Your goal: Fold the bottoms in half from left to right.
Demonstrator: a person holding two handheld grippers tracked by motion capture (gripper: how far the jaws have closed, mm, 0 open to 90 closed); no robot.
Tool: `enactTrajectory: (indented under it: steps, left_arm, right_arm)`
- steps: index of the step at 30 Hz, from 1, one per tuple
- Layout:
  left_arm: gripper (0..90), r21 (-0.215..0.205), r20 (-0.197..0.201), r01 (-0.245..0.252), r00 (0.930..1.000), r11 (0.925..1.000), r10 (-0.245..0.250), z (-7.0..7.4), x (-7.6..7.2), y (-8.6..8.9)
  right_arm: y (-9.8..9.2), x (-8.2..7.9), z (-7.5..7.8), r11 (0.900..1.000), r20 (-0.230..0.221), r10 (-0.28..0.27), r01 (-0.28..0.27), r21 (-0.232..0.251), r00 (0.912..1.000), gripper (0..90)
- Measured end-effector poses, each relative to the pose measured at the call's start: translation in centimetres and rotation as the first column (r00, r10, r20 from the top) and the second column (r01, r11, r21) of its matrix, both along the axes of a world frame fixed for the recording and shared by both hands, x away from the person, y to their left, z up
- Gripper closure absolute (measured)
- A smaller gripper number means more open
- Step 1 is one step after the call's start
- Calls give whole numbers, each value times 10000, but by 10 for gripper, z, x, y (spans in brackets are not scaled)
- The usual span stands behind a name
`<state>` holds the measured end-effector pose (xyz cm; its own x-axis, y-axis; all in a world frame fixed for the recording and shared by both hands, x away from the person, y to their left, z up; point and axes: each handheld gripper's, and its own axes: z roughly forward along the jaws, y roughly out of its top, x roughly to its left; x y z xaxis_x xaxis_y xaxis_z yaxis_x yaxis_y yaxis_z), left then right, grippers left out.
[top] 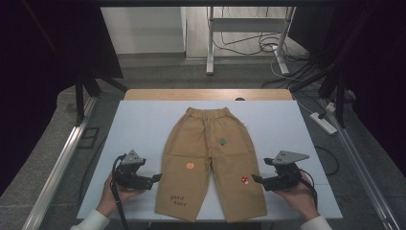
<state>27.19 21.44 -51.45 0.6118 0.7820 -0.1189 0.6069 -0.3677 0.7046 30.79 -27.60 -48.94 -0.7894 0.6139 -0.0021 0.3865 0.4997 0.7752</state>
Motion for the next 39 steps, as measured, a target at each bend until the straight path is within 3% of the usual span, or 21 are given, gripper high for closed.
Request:
enactTrajectory:
  steps: [16, 39]
  left_arm:
    - [112, -138, -194, 183, 9996, 9997, -186, -2, 5, -5]
    - [118, -306, -221, 282, 9993, 9991, -289, -1, 7, -3]
  right_arm:
    - [0, 3, -4, 10000, -270, 61, -60, 30, 9996, 192]
    - [11, -1, -1, 10000, -197, 42, -41, 67, 9998, 193]
